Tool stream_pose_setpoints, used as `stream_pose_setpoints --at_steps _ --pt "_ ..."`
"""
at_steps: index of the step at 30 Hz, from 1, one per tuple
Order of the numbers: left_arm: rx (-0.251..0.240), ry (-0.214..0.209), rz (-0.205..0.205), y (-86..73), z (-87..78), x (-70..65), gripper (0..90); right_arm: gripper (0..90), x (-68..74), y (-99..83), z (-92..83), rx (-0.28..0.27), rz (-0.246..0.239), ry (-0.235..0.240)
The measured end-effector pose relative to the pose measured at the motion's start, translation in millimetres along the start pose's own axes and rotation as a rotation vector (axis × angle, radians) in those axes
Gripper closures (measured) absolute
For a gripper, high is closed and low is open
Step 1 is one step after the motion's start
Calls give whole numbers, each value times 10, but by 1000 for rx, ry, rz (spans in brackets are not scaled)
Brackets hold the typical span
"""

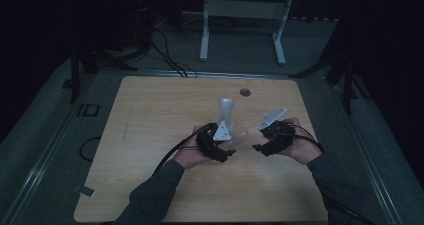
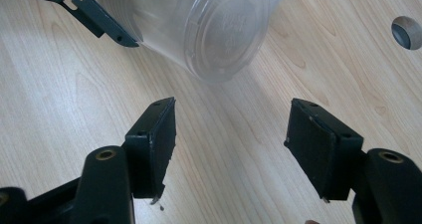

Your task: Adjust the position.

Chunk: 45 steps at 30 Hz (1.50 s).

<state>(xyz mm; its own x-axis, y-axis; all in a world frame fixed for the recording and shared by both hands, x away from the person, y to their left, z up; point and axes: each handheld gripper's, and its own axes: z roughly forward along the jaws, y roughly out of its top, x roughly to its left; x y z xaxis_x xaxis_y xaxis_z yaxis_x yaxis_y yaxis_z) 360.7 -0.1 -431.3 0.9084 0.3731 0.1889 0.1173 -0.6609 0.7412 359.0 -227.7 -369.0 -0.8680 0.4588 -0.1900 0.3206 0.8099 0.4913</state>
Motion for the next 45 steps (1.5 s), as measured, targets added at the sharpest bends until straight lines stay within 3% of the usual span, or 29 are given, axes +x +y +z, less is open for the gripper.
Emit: stream_pose_setpoints --at_steps 14,23,45 --pt "32 -42 21 -3 46 -26 293 355 21 56 -16 60 -74 27" --pt "44 -53 28 -10 53 -27 294 354 24 75 -9 94 -87 38" --pt "79 -81 75 18 67 -63 295 325 74 131 -20 112 -171 79"
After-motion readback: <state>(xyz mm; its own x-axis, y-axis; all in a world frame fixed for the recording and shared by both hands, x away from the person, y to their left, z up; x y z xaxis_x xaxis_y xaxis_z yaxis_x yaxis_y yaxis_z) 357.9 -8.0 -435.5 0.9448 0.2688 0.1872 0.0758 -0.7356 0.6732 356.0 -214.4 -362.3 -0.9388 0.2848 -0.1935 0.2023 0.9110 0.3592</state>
